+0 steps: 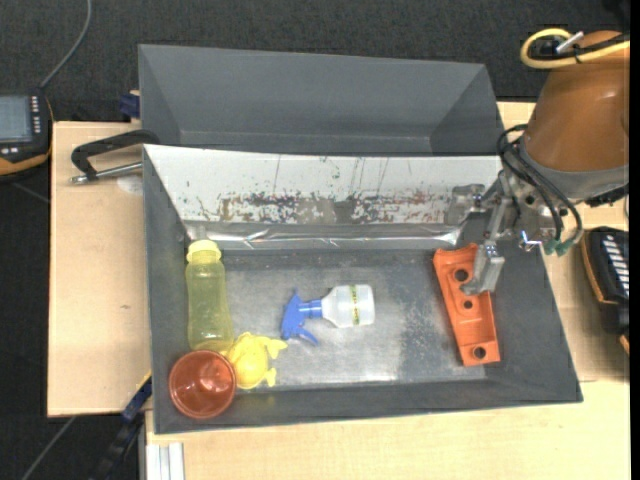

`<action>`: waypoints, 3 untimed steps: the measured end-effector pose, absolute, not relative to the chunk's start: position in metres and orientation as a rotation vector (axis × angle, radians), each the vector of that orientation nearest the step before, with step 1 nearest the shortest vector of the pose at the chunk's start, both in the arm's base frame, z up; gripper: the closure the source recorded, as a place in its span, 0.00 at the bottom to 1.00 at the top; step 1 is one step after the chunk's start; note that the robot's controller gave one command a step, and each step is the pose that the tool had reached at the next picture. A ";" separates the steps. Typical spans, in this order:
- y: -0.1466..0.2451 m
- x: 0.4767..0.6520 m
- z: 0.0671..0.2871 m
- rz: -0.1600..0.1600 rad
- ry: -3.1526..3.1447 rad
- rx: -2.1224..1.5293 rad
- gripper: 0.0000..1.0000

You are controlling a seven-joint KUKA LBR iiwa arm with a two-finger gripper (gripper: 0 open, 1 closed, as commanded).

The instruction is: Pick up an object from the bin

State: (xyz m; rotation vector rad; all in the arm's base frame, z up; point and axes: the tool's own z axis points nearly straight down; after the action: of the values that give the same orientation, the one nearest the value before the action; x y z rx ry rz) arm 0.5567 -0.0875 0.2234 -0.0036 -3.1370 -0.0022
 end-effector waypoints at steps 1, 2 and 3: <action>-0.087 0.558 0.228 0.000 -3.145 -0.001 0.00; -0.074 0.568 0.185 0.001 -3.151 0.035 0.00; -0.039 0.567 0.139 -0.001 -3.147 0.046 0.00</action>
Offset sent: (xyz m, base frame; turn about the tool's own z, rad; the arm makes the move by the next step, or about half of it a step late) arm 0.0228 0.0414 -0.1346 -0.0724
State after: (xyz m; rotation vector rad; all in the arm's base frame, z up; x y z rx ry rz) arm 0.5672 -0.0390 0.1385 0.0464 -3.1467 -0.0012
